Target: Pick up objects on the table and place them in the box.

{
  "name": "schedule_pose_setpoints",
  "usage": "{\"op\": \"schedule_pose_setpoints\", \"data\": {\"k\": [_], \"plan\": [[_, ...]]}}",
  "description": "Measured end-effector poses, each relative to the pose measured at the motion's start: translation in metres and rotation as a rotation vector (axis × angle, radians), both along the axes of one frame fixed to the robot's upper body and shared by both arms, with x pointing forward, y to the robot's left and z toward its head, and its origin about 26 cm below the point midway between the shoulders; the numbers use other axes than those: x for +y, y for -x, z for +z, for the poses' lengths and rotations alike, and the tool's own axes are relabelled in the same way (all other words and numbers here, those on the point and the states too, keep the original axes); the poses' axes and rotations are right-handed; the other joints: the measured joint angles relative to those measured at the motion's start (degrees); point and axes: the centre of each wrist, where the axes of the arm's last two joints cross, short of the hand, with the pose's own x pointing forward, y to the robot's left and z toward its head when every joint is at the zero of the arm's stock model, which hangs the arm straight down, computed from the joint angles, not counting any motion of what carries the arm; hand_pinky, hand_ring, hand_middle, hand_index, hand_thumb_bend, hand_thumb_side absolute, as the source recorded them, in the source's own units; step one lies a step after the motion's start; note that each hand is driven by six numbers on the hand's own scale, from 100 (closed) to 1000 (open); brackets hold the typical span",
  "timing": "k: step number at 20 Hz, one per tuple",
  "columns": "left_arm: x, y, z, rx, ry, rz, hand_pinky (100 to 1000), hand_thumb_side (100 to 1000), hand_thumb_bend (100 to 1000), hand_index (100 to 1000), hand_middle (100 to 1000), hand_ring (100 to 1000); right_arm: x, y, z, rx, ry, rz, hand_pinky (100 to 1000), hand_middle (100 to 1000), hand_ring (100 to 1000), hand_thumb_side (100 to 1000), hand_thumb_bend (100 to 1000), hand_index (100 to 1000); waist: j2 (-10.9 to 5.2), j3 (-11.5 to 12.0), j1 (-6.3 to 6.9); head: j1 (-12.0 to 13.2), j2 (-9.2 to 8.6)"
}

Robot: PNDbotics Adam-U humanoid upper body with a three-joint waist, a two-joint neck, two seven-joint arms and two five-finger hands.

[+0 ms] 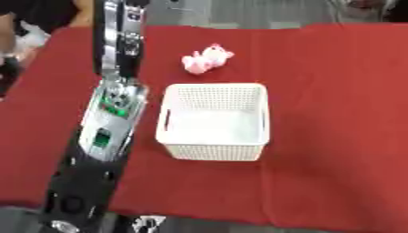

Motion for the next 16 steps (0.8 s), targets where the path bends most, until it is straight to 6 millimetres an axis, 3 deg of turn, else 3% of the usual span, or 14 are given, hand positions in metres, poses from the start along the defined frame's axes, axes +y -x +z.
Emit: {"op": "schedule_pose_setpoints", "data": {"k": [13,14,15,16], "plan": [[0.0,0.0,0.0,0.002,-0.004,-0.001,425,923,304,895,810,598,0.0,0.0,0.0,0.001,-0.001,0.002,602,815,699,813,100,805,0.0,0.0,0.0,0.0,0.0],[0.0,0.0,0.0,0.002,-0.005,0.0,425,827,402,887,808,597,0.0,0.0,0.0,0.001,-0.002,0.002,600,815,699,813,100,804,0.0,0.0,0.0,0.0,0.0],[0.0,0.0,0.0,0.002,-0.008,0.0,426,812,417,886,808,597,0.0,0.0,0.0,0.001,-0.002,0.002,600,815,699,813,100,804,0.0,0.0,0.0,0.0,0.0],[0.0002,0.0,0.0,0.004,-0.016,0.0,427,707,513,873,800,596,0.0,0.0,0.0,0.001,-0.002,0.002,600,815,698,813,100,804,0.0,0.0,0.01,0.0,0.0]]}}
